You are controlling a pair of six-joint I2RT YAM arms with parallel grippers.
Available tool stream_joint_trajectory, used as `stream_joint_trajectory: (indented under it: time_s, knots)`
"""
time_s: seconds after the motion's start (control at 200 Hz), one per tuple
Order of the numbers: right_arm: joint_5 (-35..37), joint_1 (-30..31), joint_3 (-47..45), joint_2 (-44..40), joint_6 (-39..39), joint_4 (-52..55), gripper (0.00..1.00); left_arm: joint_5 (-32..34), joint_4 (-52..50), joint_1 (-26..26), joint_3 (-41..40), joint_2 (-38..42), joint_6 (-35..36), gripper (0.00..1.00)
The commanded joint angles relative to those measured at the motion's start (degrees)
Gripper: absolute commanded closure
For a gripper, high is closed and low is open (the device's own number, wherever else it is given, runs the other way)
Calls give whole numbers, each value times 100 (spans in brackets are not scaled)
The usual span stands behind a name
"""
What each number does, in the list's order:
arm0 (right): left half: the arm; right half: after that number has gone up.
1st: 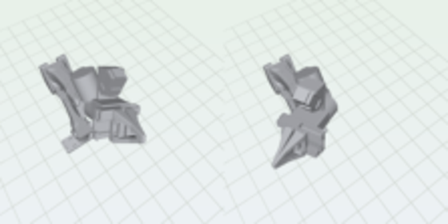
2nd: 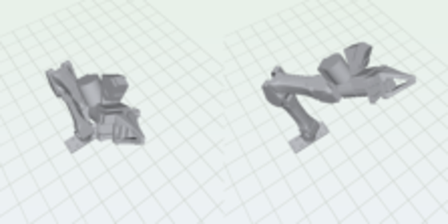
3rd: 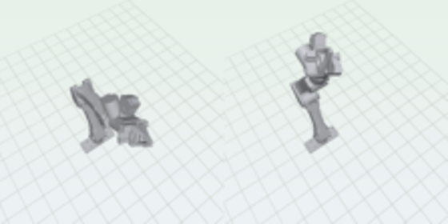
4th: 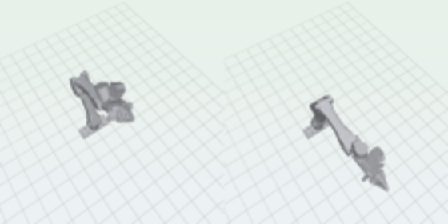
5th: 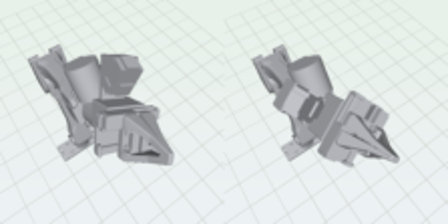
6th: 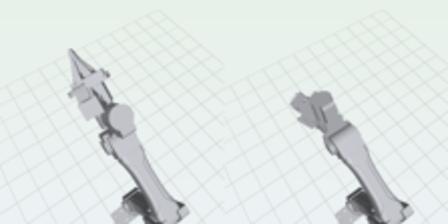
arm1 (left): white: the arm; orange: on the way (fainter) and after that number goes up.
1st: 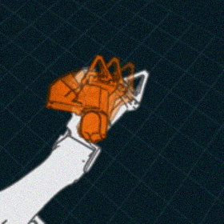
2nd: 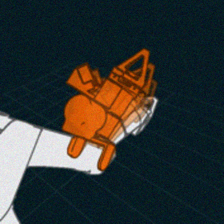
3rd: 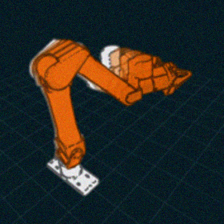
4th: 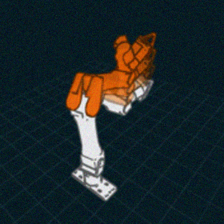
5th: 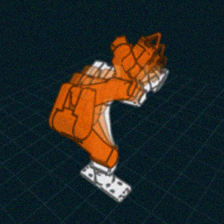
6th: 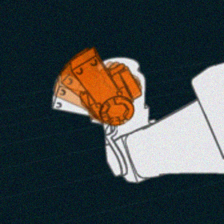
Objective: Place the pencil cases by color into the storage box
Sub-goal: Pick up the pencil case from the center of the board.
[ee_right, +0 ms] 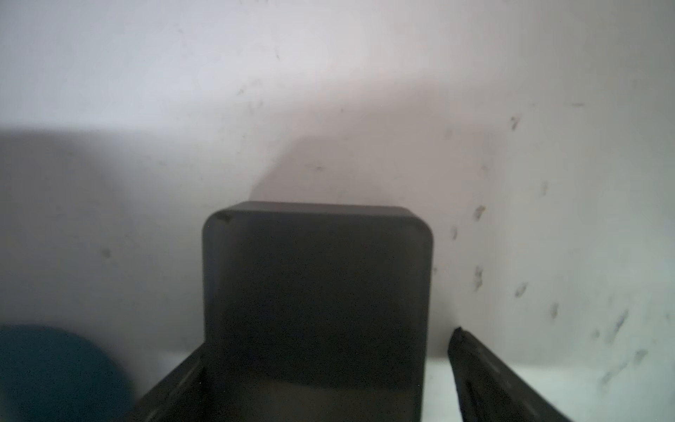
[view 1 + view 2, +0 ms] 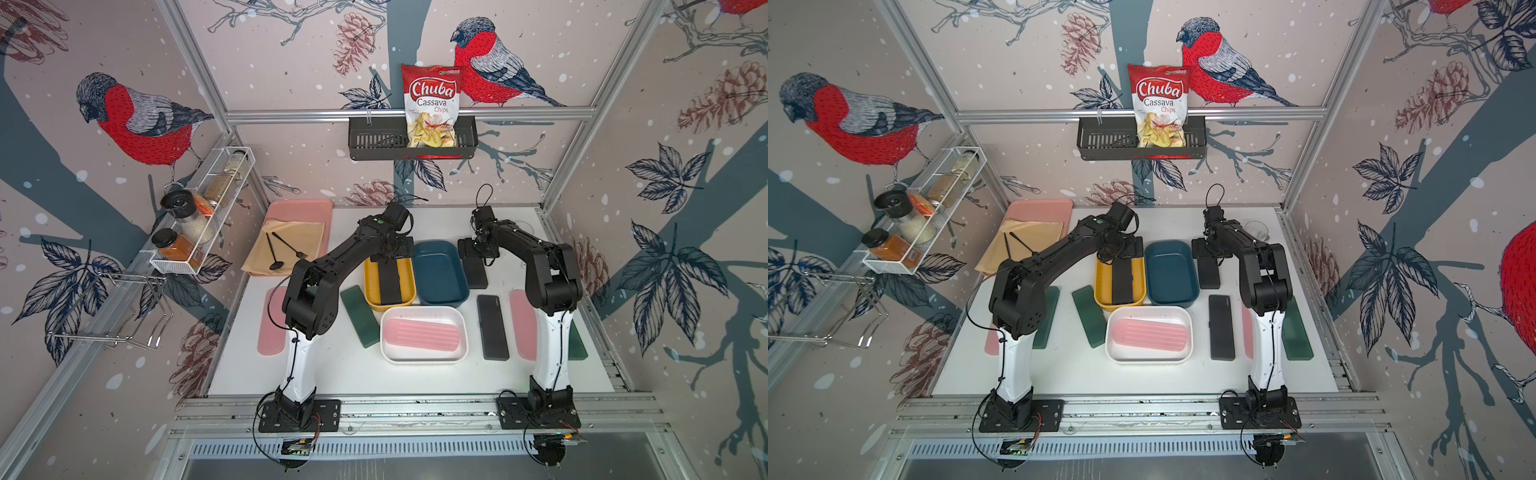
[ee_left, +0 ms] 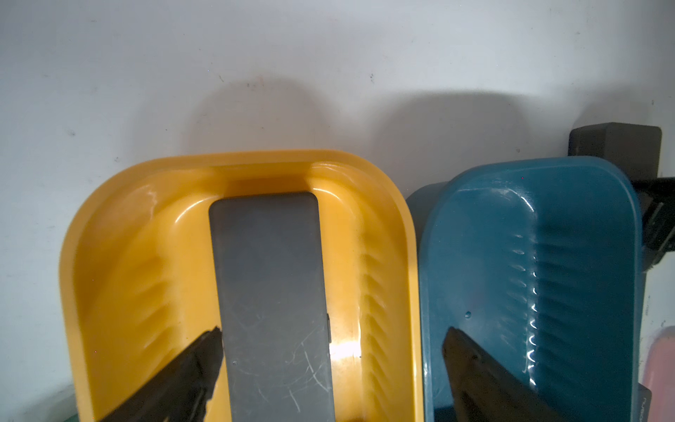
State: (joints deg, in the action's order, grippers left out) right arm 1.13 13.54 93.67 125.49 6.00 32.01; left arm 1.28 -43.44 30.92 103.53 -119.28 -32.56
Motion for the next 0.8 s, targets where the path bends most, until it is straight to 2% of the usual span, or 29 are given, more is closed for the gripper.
stream_joint_trajectory:
  time_s: [0.0,0.19,0.38,0.56,0.795]
  knots:
    - [53,30,-265,-181,155,346,7,-96,133,2,-16,-18,74,2]
    - [45,41,-647,-448,199,238,15,-137,181,1,-50,-16,61,2]
    - [54,45,-852,-607,206,158,34,-189,269,2,-125,27,13,2]
    - [38,35,-804,-731,190,73,48,-157,351,2,-192,139,29,2]
    - [-7,-26,-490,-1010,211,64,54,-59,423,-7,-184,324,143,2]
